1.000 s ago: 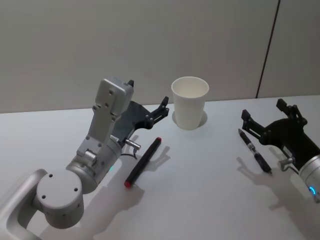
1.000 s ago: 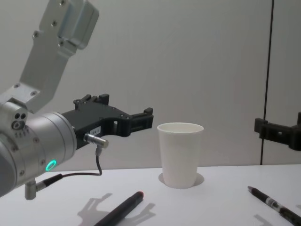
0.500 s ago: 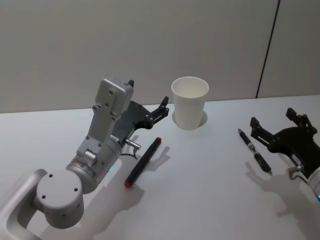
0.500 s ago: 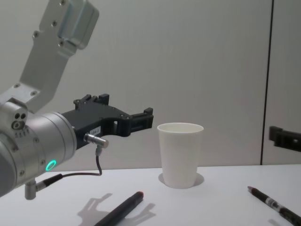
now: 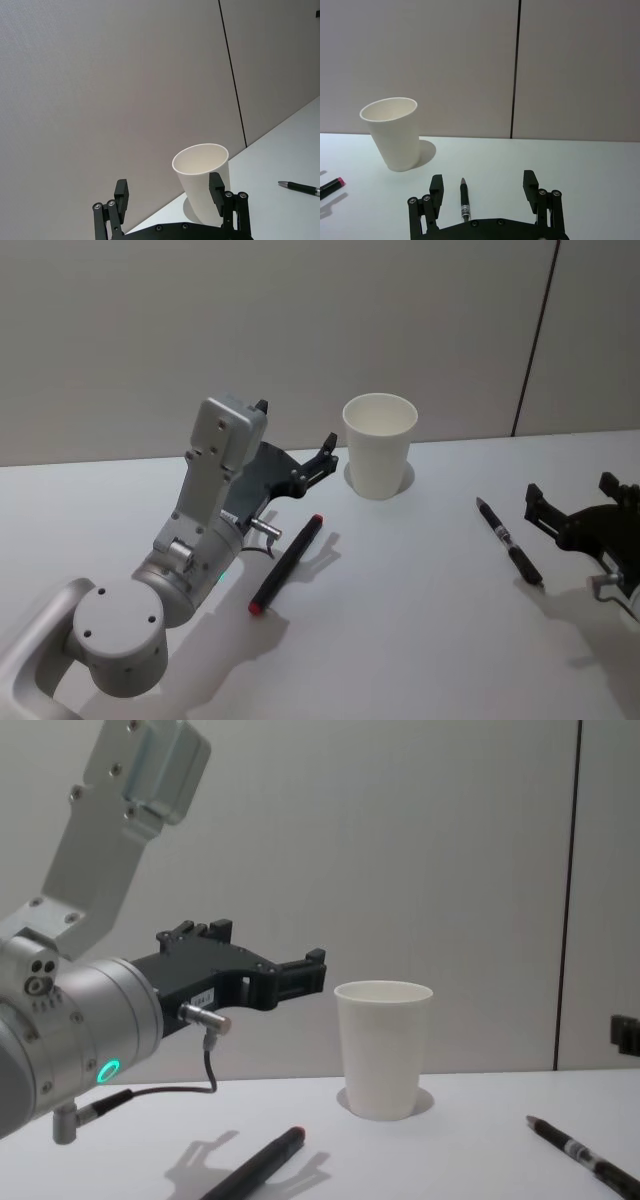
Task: Place the pen into the pen holder.
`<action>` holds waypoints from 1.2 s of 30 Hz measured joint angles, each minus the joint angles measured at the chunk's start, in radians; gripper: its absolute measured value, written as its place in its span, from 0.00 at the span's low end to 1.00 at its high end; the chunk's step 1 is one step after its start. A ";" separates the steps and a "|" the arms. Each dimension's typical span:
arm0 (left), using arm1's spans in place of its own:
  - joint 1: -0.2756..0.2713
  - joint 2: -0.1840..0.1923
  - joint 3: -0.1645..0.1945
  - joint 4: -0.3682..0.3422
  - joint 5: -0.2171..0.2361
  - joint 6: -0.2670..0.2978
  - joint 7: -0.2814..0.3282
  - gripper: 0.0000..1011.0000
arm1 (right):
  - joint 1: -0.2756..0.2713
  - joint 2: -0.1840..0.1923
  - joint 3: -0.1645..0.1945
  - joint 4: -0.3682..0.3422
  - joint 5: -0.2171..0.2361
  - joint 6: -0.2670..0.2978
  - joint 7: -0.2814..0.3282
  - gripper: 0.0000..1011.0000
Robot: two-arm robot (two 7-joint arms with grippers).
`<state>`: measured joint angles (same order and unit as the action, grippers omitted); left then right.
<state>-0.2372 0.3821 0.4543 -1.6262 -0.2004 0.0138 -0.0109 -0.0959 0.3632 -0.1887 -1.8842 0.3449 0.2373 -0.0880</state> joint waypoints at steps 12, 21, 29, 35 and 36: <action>0.000 0.000 0.000 0.000 0.000 0.000 0.000 0.99 | 0.075 -0.056 -0.012 0.032 -0.020 0.168 -0.026 0.99; 0.000 0.000 0.000 0.000 0.000 0.000 0.000 0.99 | 0.108 -0.089 -0.023 0.053 -0.040 0.263 -0.049 0.99; 0.000 0.000 0.000 0.000 0.000 0.000 0.000 0.99 | 0.124 -0.113 -0.031 0.083 -0.065 0.327 -0.070 0.99; 0.000 0.000 0.000 0.000 0.000 0.000 0.000 0.99 | 0.133 -0.126 -0.037 0.105 -0.083 0.346 -0.072 0.99; 0.000 0.000 0.000 0.000 0.000 0.000 0.000 0.99 | 0.134 -0.127 -0.037 0.107 -0.084 0.347 -0.072 0.99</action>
<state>-0.2371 0.3821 0.4542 -1.6262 -0.2004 0.0138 -0.0109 0.0376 0.2360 -0.2261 -1.7767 0.2608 0.5841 -0.1596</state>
